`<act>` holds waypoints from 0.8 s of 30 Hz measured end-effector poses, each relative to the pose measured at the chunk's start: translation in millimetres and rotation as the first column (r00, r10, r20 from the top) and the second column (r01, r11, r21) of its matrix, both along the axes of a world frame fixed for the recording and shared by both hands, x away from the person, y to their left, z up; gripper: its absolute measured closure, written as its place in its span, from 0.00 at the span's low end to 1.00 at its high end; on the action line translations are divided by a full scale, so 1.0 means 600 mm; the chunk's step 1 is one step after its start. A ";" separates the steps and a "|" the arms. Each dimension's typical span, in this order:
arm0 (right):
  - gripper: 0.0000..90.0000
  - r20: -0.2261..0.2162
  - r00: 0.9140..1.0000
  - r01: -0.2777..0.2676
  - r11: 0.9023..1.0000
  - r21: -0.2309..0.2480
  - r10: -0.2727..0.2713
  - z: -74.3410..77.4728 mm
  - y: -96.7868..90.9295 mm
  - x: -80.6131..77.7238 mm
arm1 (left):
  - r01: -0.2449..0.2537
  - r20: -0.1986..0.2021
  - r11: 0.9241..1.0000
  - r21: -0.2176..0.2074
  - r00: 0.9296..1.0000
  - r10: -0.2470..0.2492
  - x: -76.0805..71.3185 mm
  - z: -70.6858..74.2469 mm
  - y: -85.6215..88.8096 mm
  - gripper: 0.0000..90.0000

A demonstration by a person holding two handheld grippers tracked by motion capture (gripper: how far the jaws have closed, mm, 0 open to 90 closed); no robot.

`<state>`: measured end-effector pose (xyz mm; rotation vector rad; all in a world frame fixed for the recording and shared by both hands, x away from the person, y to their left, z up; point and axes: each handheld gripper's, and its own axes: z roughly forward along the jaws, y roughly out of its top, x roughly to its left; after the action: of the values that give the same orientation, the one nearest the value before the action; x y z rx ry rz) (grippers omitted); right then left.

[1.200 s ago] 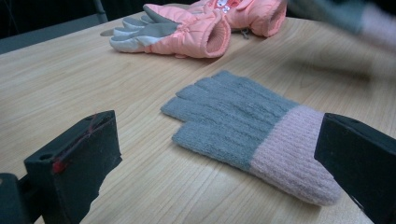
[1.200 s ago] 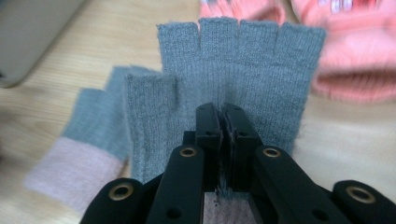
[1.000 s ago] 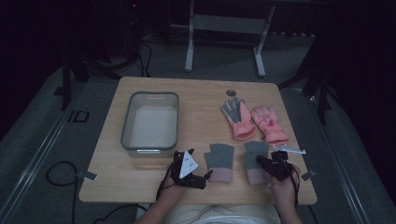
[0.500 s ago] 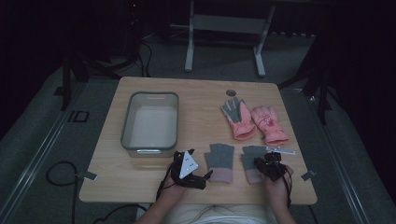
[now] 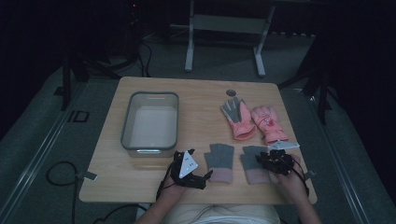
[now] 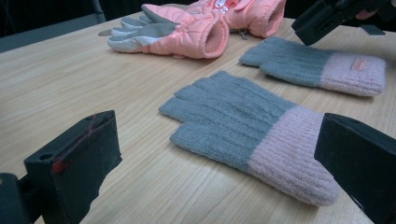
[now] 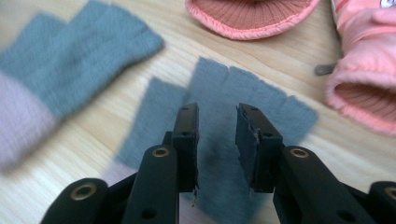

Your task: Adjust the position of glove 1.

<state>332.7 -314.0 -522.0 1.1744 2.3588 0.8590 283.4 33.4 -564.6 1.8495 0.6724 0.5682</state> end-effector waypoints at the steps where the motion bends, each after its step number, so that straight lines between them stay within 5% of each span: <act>1: 0.75 -0.001 0.999 -0.034 0.999 -0.023 0.034 0.000 -0.006 0.002 | 0.000 -0.001 1.000 0.000 1.000 0.000 0.000 0.000 0.000 0.00; 3: 0.74 -0.015 0.997 -0.076 0.994 -0.073 0.075 0.000 -0.013 0.006 | -0.003 -0.003 1.000 -0.003 1.000 0.003 0.001 0.000 0.001 0.00; 7: 0.71 -0.061 0.989 -0.141 0.989 -0.050 0.138 0.005 -0.013 0.011 | -0.007 -0.006 1.000 -0.002 1.000 0.007 0.001 0.000 0.001 0.00; 10: 0.68 -0.064 0.990 -0.131 0.991 -0.025 0.129 0.002 -0.010 0.014 | -0.009 -0.005 1.000 -0.003 1.000 0.009 0.001 0.000 0.001 0.00; 16: 0.67 -0.089 0.991 -0.109 0.993 -0.051 0.105 -0.024 -0.004 0.014 | -0.007 0.000 1.000 0.002 1.000 0.007 0.000 0.000 0.001 0.00; 24: 0.91 -0.073 0.997 -0.040 0.999 -0.023 0.038 -0.029 0.000 0.005 | -0.009 -0.006 1.000 0.000 1.000 0.009 0.001 0.000 0.002 0.00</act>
<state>335.7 -313.9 -539.3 1.1719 2.4513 0.8101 284.0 34.3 -564.4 1.8494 0.6850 0.5687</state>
